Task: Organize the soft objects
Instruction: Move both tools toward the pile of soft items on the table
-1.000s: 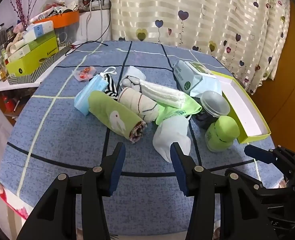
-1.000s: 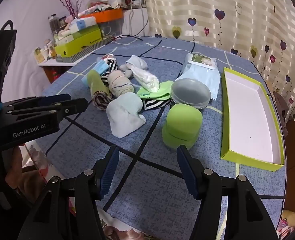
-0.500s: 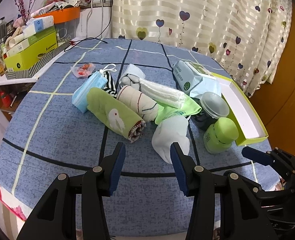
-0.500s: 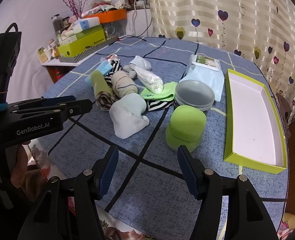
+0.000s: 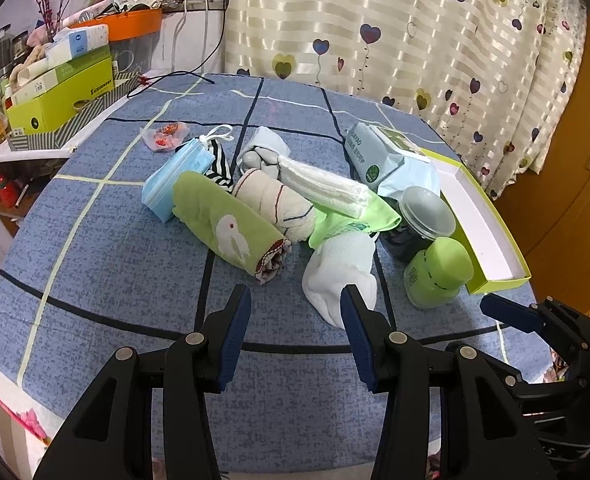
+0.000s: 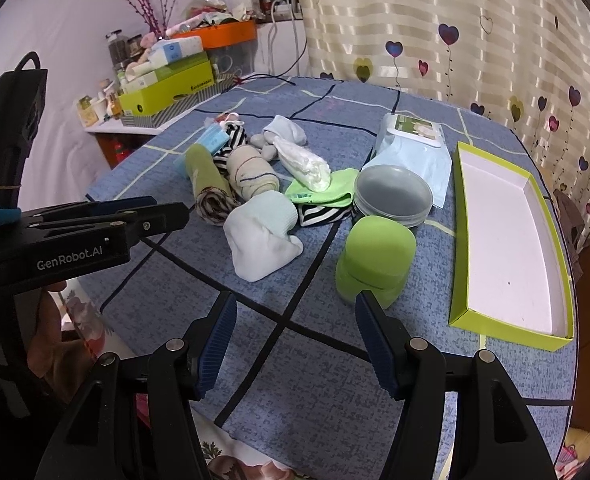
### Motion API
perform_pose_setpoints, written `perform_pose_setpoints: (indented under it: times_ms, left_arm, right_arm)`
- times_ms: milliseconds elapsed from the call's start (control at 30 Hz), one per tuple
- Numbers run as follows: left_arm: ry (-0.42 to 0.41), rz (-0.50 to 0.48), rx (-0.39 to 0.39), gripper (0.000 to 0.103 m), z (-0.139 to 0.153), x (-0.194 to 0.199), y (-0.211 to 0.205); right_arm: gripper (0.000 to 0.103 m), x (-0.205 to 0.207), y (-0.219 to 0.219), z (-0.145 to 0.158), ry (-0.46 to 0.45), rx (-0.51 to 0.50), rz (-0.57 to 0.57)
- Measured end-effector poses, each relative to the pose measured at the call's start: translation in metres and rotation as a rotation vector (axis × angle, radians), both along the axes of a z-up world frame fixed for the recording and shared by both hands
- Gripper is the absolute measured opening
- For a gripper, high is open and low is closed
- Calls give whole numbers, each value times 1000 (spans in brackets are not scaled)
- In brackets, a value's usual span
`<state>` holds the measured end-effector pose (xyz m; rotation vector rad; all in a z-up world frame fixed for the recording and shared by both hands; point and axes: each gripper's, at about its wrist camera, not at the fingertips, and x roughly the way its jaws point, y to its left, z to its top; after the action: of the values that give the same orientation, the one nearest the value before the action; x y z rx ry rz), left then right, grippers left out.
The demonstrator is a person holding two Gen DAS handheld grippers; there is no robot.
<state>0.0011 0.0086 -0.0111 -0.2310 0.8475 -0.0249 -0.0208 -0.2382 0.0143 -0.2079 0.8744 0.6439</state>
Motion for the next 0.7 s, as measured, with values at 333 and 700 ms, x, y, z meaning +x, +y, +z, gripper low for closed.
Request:
perform_pose_setpoints:
  times_ms: [333, 700]
  left_arm:
    - [-5, -9, -14, 48, 0, -1, 0]
    - [-16, -21, -18, 48, 2, -1, -1]
  right_arm:
    - [62, 0, 1, 2, -4, 0, 0]
    - [62, 0, 2, 2, -4, 1, 2]
